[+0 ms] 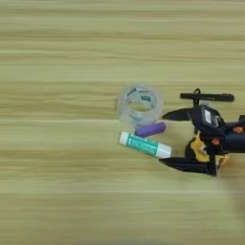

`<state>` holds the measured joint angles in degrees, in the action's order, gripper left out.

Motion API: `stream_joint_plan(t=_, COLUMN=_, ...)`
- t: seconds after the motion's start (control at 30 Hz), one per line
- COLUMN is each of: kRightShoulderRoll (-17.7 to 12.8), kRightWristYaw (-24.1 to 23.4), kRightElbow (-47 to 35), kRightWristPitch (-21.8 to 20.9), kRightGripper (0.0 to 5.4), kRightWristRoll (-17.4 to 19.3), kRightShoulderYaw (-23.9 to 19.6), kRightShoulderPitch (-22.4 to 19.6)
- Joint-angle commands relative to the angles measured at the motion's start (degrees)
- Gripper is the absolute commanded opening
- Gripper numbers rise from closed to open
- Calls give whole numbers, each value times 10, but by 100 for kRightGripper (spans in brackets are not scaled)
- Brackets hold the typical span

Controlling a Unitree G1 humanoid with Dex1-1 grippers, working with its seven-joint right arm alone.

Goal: Move the objects on the table

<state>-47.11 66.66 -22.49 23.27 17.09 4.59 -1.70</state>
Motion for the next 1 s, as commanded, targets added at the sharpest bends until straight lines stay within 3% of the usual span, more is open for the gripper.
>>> stream_joint_plan(t=0.03, kRightShoulderRoll=-13, kRightWristYaw=-20, kRightElbow=-12, kRightWristPitch=-25, kRightGripper=536, kRightWristRoll=-21, kRightShoulderYaw=-4, kRightShoulderPitch=-6)
stream_joint_plan(t=0.6, kRightShoulderRoll=25, kRightWristYaw=-58, kRightElbow=42, kRightWristPitch=-57, kRightGripper=536, kRightWristRoll=-108, kRightShoulderYaw=47, kRightShoulderPitch=-3)
stream_joint_plan(t=1.0, kRightShoulderRoll=52, kRightWristYaw=-75, kRightElbow=95, kRightWristPitch=-81, kRightGripper=412, kRightWristRoll=-150, kRightShoulderYaw=66, kRightShoulderPitch=-22)
